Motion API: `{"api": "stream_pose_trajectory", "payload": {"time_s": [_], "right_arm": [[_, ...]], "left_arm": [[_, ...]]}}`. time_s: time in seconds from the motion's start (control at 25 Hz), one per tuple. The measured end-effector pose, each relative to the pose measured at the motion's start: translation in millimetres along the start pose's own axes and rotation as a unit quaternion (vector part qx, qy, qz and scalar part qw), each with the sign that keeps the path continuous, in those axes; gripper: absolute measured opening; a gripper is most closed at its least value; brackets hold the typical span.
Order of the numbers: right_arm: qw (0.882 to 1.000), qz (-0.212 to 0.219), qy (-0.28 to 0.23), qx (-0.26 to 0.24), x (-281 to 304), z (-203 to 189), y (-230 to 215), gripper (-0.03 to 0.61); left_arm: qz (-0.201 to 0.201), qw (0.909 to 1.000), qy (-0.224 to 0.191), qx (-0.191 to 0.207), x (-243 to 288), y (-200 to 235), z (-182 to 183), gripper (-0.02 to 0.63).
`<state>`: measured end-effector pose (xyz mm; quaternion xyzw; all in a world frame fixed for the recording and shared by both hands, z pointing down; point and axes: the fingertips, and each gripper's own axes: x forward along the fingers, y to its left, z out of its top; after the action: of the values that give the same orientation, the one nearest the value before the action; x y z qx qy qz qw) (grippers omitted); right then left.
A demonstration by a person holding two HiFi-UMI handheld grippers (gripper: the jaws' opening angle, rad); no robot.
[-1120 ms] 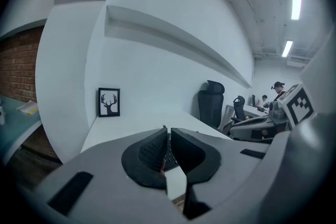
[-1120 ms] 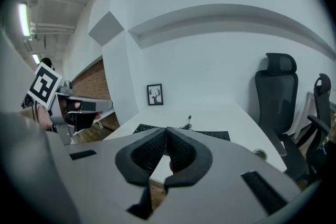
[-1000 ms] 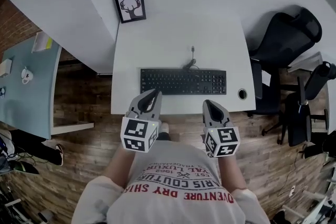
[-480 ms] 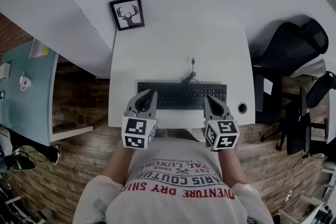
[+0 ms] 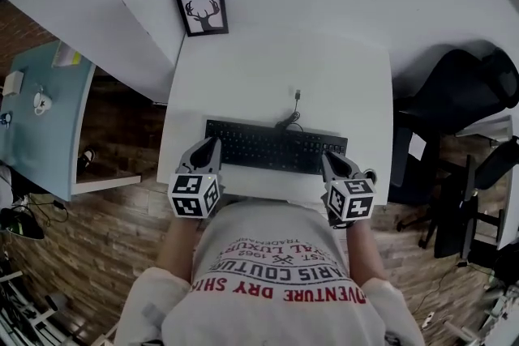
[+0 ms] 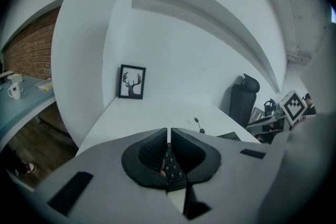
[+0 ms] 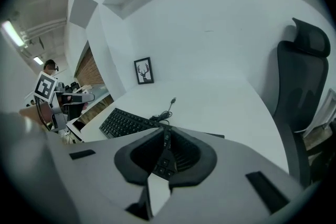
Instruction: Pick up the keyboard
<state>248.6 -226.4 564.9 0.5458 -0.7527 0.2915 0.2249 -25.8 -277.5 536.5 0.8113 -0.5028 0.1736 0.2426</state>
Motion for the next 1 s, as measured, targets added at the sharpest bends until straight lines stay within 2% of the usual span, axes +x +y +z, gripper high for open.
{"api": "stream_pose_trajectory", "payload": {"time_s": [0.08, 0.12, 0.16, 0.2, 0.28, 0.4, 0.64, 0.8, 1.0], "right_arm": [[1.000, -0.008, 0.010, 0.023, 2, -10, -18, 0.034], [0.999, -0.008, 0.013, 0.038, 3, -14, -26, 0.091], [0.998, -0.008, 0.017, 0.052, 4, -18, -33, 0.177], [0.998, -0.007, 0.022, 0.063, 5, -23, -40, 0.189], [0.997, -0.010, 0.033, 0.068, 7, -31, -53, 0.210], [0.996, -0.011, 0.054, 0.070, 14, -43, -72, 0.232], [0.989, -0.015, 0.082, 0.119, 29, -67, -97, 0.264], [0.985, 0.002, 0.111, 0.131, 41, -80, -102, 0.268], [0.980, 0.029, 0.130, 0.145, 50, -82, -95, 0.268]], "left_arm": [[0.011, 0.9997, 0.023, -0.006, 6, 11, -16, 0.041], [0.016, 0.9991, 0.038, -0.007, 8, 17, -25, 0.041], [0.021, 0.9983, 0.053, -0.010, 9, 24, -34, 0.041], [0.024, 0.9973, 0.067, -0.014, 9, 31, -43, 0.049], [0.022, 0.9950, 0.094, -0.025, 13, 42, -59, 0.151], [0.020, 0.9914, 0.120, -0.047, 23, 60, -74, 0.190], [-0.013, 0.9843, 0.160, -0.074, 45, 78, -89, 0.213], [-0.032, 0.9779, 0.199, -0.055, 58, 78, -97, 0.213], [-0.056, 0.9715, 0.226, -0.045, 69, 70, -102, 0.213]]}}
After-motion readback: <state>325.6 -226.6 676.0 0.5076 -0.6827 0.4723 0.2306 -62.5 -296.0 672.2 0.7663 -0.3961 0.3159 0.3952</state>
